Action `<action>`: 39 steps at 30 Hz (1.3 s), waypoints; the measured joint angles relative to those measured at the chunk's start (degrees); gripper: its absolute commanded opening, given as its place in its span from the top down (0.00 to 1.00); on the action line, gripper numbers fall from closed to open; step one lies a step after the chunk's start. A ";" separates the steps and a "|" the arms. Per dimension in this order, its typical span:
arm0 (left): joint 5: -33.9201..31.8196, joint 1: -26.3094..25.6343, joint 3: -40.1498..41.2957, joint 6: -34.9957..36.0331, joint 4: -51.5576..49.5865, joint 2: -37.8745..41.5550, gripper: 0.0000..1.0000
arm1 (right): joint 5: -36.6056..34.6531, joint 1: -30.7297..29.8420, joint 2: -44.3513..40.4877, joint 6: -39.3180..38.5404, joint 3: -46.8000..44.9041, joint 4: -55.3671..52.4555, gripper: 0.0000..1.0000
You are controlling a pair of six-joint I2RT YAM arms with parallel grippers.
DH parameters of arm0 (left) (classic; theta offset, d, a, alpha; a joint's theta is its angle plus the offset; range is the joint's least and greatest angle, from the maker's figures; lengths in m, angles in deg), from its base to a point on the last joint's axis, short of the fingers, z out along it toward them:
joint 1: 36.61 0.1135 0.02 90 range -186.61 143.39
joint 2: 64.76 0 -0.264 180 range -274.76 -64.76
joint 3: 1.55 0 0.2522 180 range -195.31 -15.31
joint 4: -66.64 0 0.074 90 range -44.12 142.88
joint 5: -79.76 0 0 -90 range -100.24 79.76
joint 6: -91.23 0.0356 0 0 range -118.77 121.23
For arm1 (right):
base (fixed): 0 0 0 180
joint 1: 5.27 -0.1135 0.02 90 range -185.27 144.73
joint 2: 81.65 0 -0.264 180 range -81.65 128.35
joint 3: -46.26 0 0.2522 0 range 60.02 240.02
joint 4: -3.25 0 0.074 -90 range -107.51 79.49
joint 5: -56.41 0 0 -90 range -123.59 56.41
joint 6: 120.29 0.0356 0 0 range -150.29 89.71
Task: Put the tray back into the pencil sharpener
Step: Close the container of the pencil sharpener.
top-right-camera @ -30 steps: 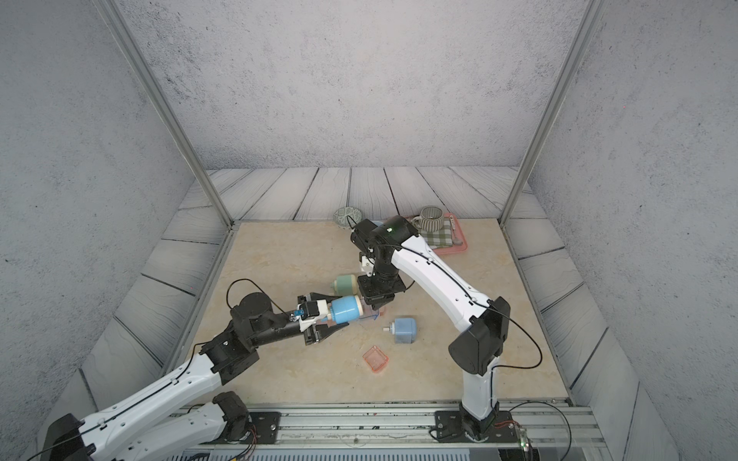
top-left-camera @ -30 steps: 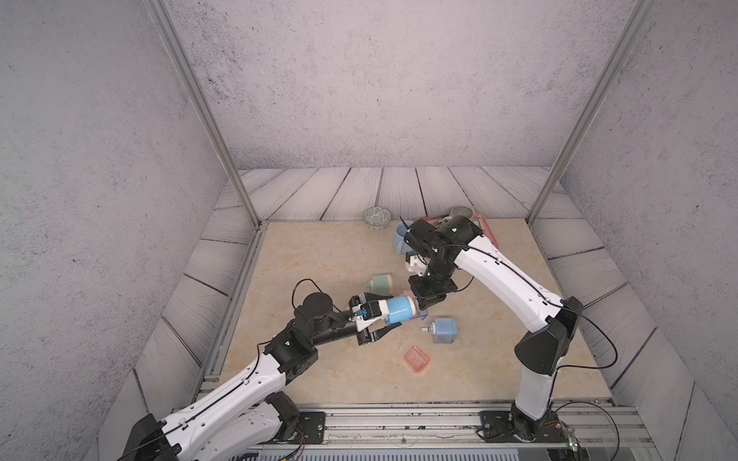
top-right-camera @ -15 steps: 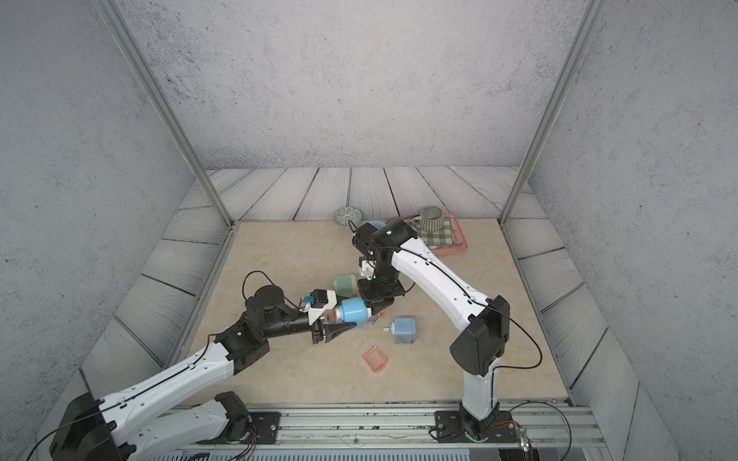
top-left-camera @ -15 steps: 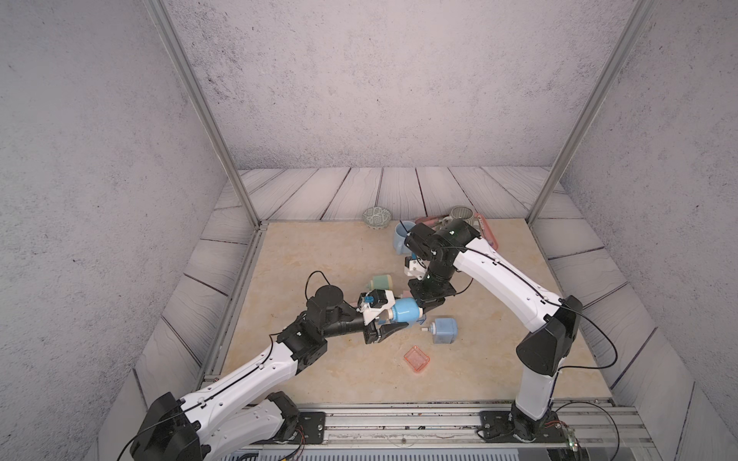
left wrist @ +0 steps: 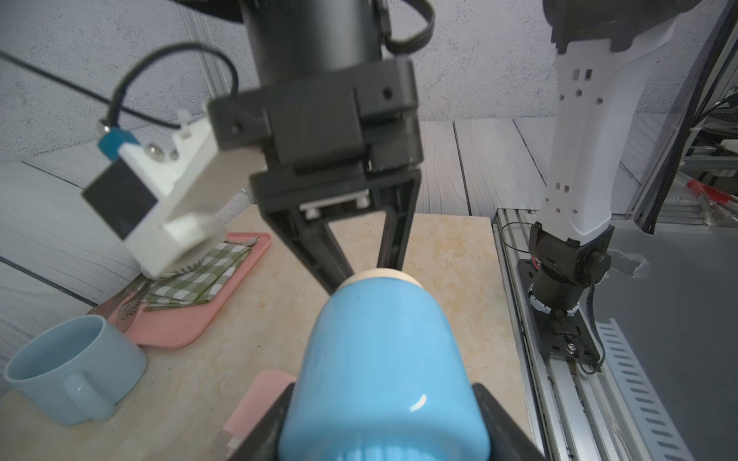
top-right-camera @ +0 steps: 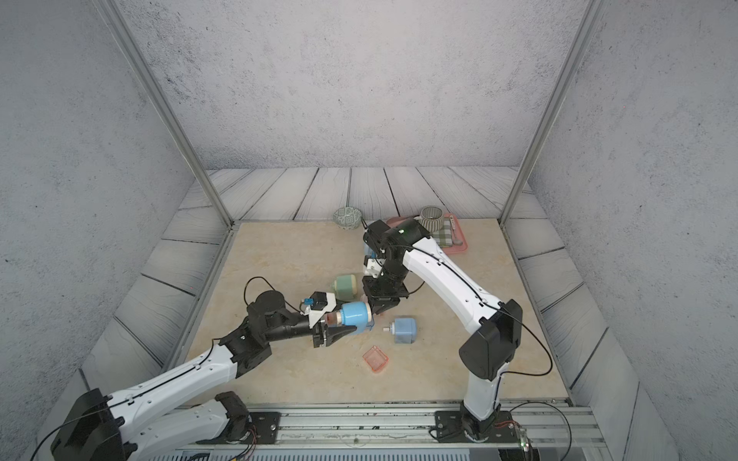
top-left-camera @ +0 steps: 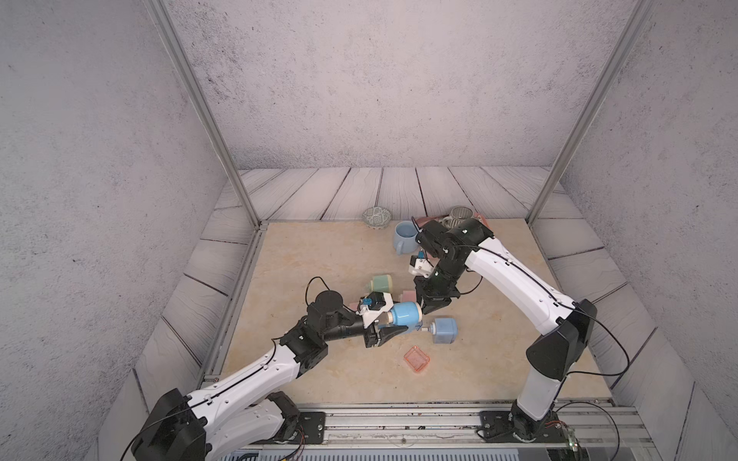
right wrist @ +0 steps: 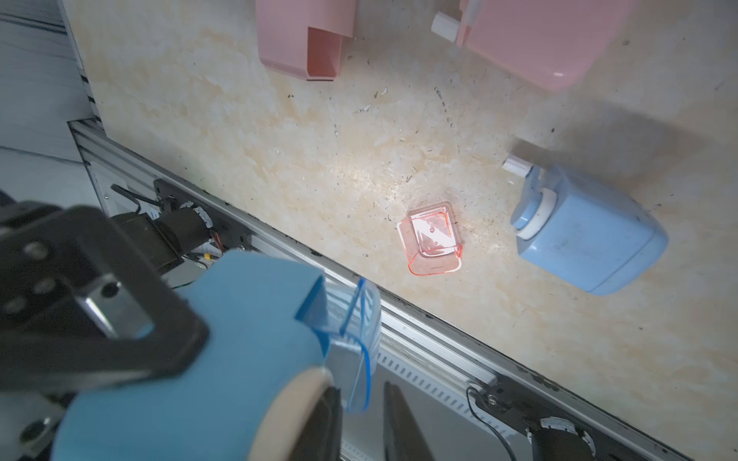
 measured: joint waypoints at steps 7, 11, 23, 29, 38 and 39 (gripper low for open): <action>-1.57 -0.02 3.06 1.29 -1.84 2.91 1.00 | 4.17 1.62 -3.26 -1.01 -1.95 0.55 0.73; -2.82 -0.02 5.33 0.46 -1.42 5.03 1.00 | 3.08 4.07 -6.97 -0.17 -7.82 3.30 0.87; -4.39 -0.02 5.88 -2.97 1.55 7.63 1.00 | 3.89 2.54 -10.36 7.10 -22.03 16.37 0.91; -4.37 -0.02 5.88 -4.02 3.48 6.91 1.00 | 6.12 0.74 -8.41 9.38 -21.68 21.31 0.91; -4.52 0.00 5.88 -5.18 5.05 5.40 1.00 | 9.92 0.55 -8.57 12.85 -22.58 27.10 0.91; -4.57 0.02 5.88 -5.27 5.09 5.25 1.00 | 10.21 0.66 -8.79 13.51 -23.15 27.82 0.91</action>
